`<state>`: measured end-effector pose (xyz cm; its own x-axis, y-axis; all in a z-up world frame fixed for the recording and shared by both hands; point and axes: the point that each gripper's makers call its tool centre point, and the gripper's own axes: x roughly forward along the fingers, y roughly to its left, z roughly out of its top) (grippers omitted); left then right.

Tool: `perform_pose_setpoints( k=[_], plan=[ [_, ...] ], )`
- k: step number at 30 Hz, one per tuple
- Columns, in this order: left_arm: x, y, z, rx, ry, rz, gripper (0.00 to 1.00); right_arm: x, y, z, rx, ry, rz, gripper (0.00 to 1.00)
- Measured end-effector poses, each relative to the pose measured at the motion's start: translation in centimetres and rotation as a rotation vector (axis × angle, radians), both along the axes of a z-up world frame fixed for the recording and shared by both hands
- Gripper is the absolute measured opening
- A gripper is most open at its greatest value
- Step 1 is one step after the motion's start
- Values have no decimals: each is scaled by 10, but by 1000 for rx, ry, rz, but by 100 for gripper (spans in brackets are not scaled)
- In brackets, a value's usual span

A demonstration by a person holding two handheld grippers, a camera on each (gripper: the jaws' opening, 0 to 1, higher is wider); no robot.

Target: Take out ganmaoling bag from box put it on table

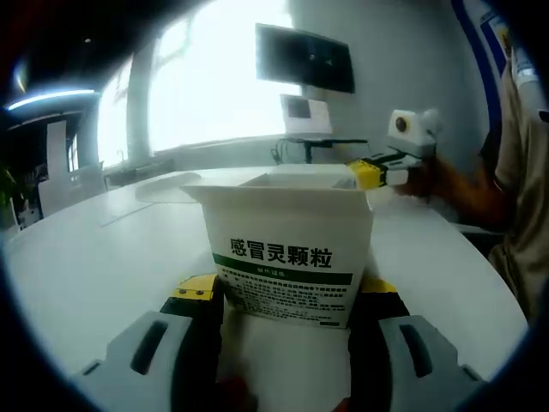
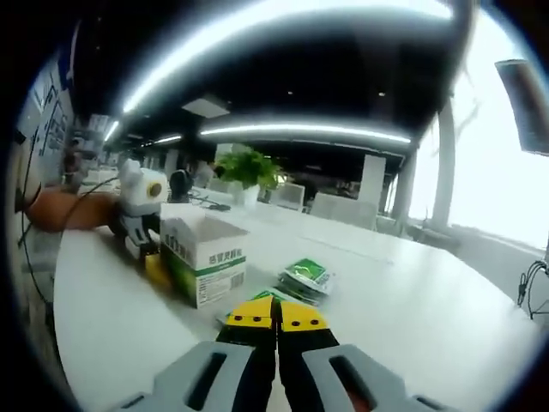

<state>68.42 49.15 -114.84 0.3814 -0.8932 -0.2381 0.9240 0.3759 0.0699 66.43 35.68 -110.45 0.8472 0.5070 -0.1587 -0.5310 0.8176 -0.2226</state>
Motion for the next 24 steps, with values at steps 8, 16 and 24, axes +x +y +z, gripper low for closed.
perform_pose_setpoints(
  k=[8,16,24],
  plan=[
    [0,0,0,0,0,1,49,-3,8,24,6,-3,42,0],
    [-1,0,0,0,0,0,49,-2,25,38,-4,7,85,0],
    [-1,0,0,0,1,-1,49,3,47,48,-46,7,147,0]
  ],
)
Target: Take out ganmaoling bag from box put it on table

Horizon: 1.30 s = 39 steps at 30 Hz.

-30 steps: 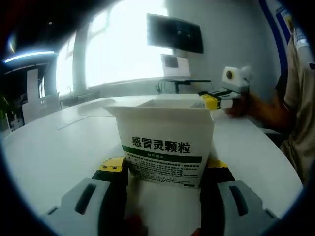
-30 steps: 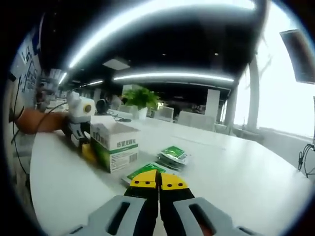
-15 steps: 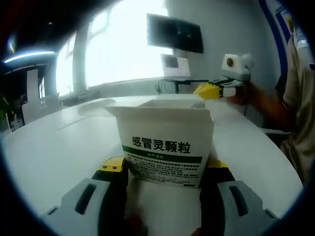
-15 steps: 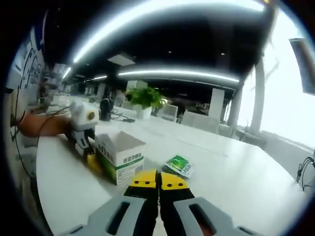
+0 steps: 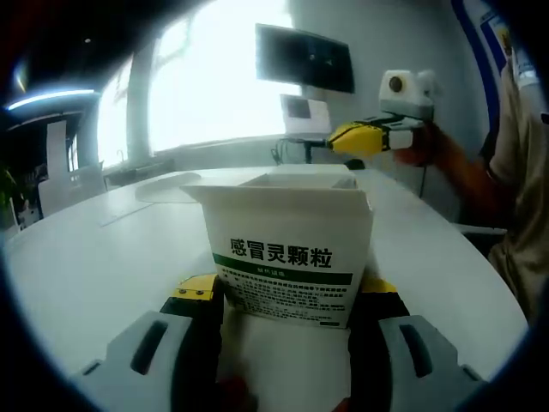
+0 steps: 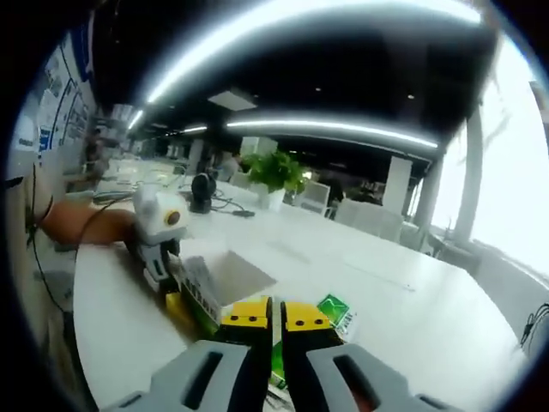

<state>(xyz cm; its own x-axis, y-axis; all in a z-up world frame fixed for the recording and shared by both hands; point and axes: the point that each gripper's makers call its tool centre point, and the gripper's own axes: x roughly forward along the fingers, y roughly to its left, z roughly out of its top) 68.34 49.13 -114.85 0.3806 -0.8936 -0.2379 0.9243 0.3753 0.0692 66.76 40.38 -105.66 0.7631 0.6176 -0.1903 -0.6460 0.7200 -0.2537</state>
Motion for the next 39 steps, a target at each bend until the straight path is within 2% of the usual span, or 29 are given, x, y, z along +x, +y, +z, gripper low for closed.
perform_pose_setpoints(
  k=[4,19,22,31,35,39],
  plan=[
    [0,0,0,0,0,0,49,0,16,5,-6,6,54,0],
    [1,0,0,1,0,0,49,-2,56,4,-127,11,198,0],
    [1,0,0,1,0,1,49,-1,61,0,-135,53,211,1],
    [1,0,0,0,0,0,49,0,73,-8,-185,86,268,1],
    [1,0,0,0,-1,0,49,0,79,-15,-213,128,305,2],
    [1,0,0,1,-1,0,49,3,83,-17,-222,142,323,2]
  ],
)
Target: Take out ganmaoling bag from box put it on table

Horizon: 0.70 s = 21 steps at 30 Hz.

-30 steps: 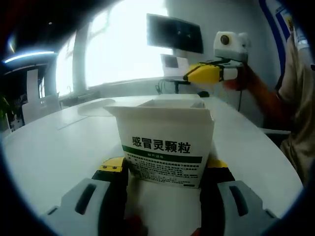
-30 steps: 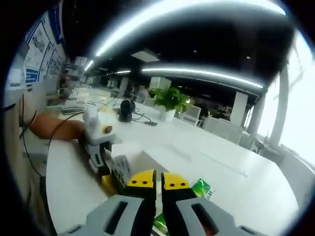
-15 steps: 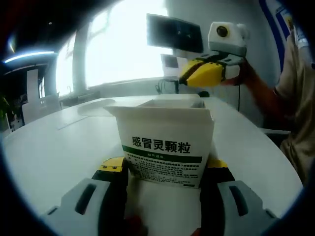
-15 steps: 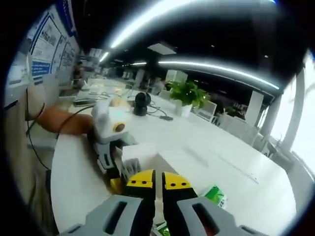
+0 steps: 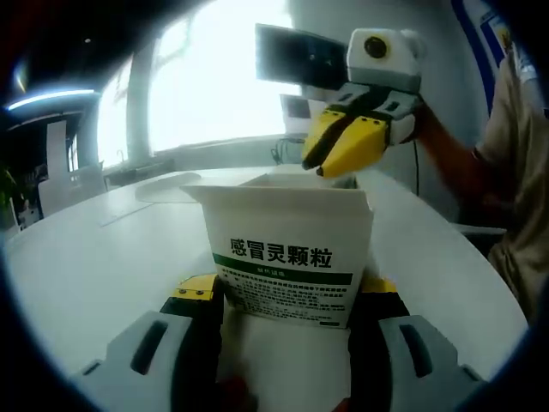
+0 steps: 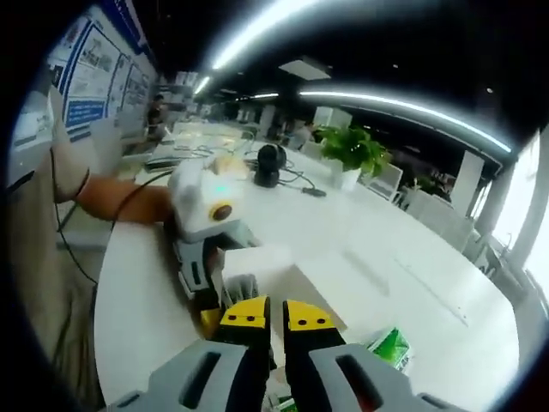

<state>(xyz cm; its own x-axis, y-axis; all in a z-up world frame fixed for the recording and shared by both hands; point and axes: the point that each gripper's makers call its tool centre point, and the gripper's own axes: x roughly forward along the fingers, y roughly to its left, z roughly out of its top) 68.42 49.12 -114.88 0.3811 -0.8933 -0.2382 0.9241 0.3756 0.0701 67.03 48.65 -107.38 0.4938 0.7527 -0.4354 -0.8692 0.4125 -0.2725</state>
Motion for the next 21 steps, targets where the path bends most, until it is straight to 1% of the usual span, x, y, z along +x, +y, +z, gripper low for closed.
perform_pose_setpoints(
  k=[7,14,21],
  plan=[
    [0,0,0,0,0,0,49,-1,6,0,-8,13,35,2],
    [0,0,0,0,0,0,49,0,8,-8,-72,16,63,3],
    [0,0,0,0,1,0,49,4,6,-8,-93,24,67,3]
  ],
)
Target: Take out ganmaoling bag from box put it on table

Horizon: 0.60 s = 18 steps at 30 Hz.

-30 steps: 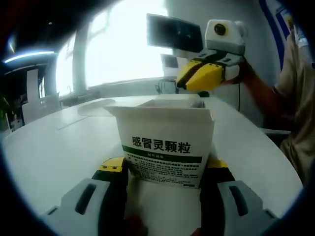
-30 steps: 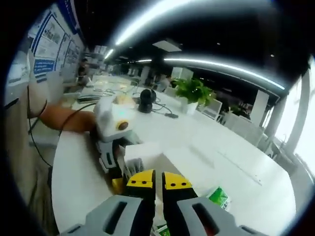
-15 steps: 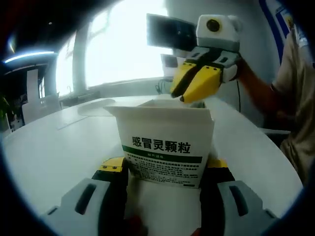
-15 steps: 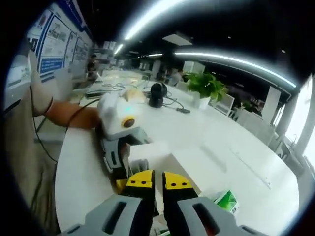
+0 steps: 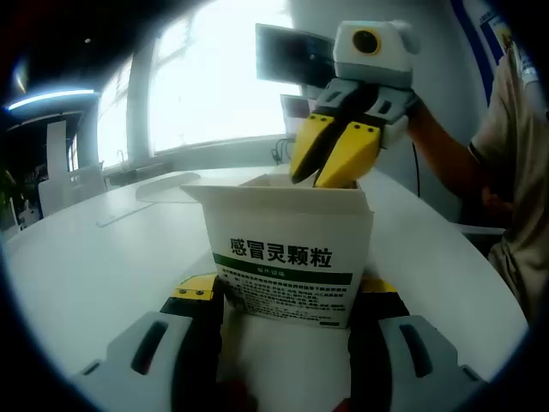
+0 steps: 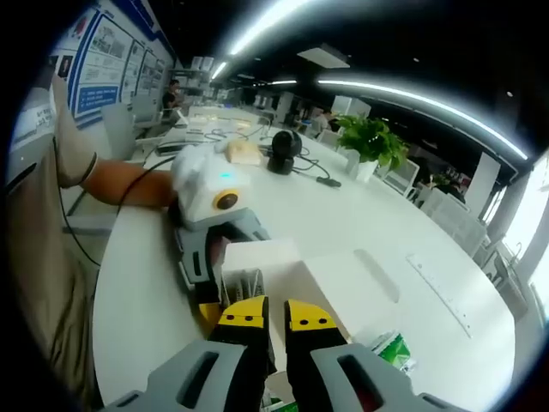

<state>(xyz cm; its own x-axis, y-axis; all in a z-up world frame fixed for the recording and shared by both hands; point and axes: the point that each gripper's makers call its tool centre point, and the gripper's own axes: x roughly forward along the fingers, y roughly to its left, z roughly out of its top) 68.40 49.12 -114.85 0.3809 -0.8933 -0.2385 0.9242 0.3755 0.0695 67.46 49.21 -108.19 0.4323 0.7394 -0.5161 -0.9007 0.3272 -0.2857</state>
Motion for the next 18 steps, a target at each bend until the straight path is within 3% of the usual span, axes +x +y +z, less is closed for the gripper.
perform_pose_setpoints(
  k=[5,8,18],
  plan=[
    [0,0,0,0,0,0,49,1,1,0,-7,32,24,3],
    [0,0,0,0,1,0,49,3,1,0,-21,10,36,3],
    [0,0,0,0,0,0,49,1,1,2,47,67,39,3]
  ],
)
